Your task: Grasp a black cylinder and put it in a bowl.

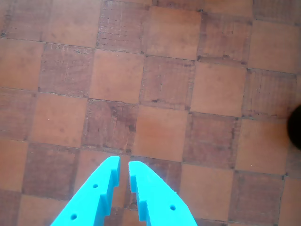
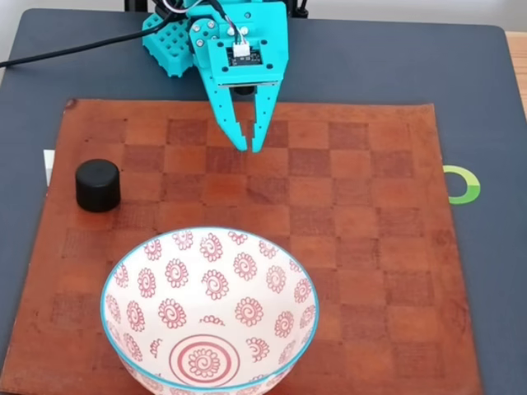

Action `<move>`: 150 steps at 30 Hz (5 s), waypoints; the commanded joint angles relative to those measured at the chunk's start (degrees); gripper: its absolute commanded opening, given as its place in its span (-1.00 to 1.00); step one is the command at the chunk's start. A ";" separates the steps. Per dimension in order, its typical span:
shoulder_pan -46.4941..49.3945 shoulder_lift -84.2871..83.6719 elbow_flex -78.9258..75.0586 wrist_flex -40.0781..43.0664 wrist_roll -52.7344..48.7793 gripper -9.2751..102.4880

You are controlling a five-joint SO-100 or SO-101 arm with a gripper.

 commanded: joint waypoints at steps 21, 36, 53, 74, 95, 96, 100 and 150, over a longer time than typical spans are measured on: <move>0.26 2.37 -6.50 1.23 0.53 -0.84; 0.88 -18.02 -17.93 0.18 0.00 -0.84; 3.60 -59.41 -45.79 0.18 -8.70 -0.83; 21.97 -89.82 -67.24 8.00 -29.27 -0.75; 26.72 -98.35 -69.61 7.47 -33.40 -0.22; 27.16 -98.35 -69.61 7.47 -33.40 -0.22; 27.51 -98.96 -69.26 6.15 -34.72 -0.22; 29.79 -106.17 -69.87 4.22 -34.28 -0.66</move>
